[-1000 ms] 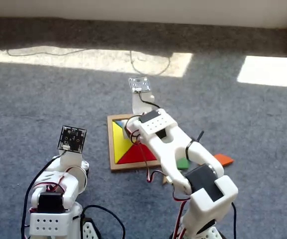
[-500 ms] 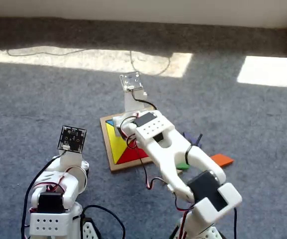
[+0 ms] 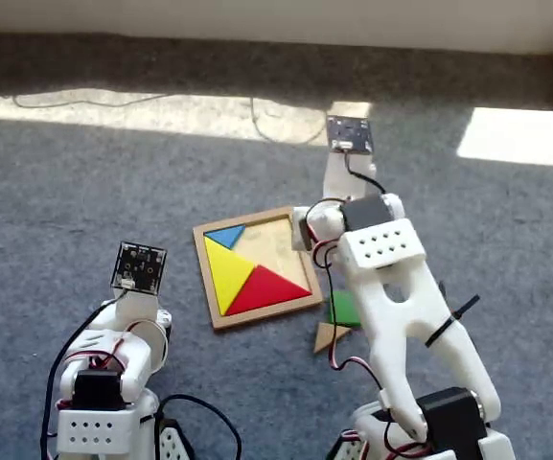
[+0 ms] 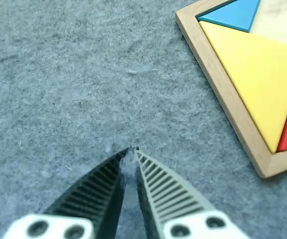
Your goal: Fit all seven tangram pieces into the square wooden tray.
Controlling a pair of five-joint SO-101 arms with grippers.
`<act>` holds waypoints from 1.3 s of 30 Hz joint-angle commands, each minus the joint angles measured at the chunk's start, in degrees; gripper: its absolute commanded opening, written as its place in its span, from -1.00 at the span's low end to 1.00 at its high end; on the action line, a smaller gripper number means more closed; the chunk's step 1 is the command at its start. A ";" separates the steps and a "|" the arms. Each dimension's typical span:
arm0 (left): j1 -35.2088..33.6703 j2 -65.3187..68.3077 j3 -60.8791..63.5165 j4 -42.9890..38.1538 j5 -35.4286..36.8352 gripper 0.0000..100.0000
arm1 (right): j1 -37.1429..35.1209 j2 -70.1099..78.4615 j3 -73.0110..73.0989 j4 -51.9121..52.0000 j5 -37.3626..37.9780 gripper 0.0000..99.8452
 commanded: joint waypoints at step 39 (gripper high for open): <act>-0.75 -2.33 1.19 -0.09 -0.18 -0.99 | 3.65 13.32 12.88 0.04 -3.78 -0.63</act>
